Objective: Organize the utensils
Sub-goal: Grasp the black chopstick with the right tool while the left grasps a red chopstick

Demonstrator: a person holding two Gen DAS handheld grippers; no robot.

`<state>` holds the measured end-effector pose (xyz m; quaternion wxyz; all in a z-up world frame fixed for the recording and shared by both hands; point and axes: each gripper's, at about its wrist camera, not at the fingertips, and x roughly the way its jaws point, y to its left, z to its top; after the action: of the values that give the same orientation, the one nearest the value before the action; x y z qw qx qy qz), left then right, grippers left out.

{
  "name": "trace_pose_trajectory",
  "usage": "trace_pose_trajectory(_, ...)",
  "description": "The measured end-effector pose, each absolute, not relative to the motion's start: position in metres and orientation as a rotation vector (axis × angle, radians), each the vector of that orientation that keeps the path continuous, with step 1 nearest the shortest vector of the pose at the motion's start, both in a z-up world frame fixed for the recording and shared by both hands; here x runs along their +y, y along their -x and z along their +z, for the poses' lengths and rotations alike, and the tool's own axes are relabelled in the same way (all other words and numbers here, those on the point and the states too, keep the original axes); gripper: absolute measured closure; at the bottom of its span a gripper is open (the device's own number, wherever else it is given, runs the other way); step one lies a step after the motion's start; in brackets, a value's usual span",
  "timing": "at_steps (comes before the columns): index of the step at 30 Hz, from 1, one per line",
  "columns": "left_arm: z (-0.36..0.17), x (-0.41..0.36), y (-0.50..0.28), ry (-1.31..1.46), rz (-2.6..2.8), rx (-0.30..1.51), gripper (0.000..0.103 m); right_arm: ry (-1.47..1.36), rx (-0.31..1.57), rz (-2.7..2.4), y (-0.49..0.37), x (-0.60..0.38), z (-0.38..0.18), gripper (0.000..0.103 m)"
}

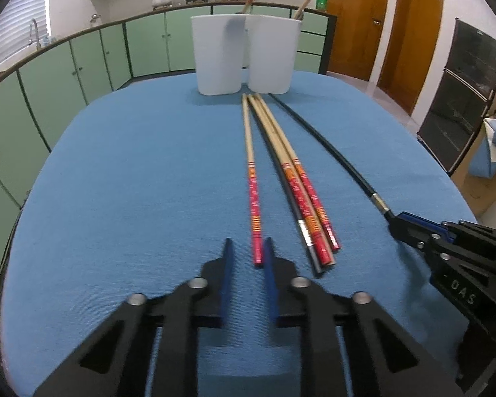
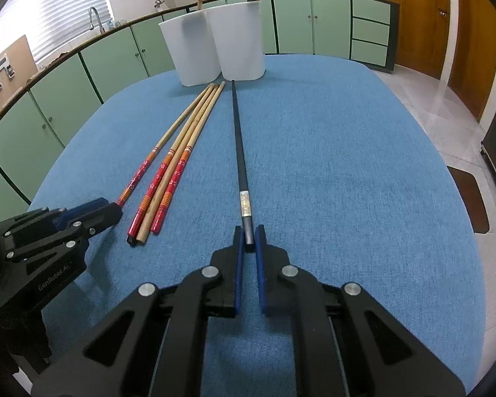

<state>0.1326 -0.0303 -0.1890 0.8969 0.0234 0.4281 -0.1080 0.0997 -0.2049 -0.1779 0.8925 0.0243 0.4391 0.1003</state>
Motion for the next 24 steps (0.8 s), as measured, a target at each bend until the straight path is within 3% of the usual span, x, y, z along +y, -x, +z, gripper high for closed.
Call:
trace_pose_trajectory(2, -0.189, -0.032, -0.132, -0.055, -0.225, 0.885, 0.097, -0.050, 0.910, 0.208, -0.100, -0.205, -0.178, 0.096)
trace_pose_trajectory(12, -0.182, -0.030, -0.130, -0.044, -0.216, 0.871, 0.098, -0.060, 0.891, 0.215, -0.095, -0.207, -0.174, 0.097)
trace_pose_trajectory(24, -0.122, -0.014, -0.114, -0.026, -0.223, 0.752, 0.098, -0.042, 0.773, 0.235, -0.085, -0.213, -0.123, 0.097)
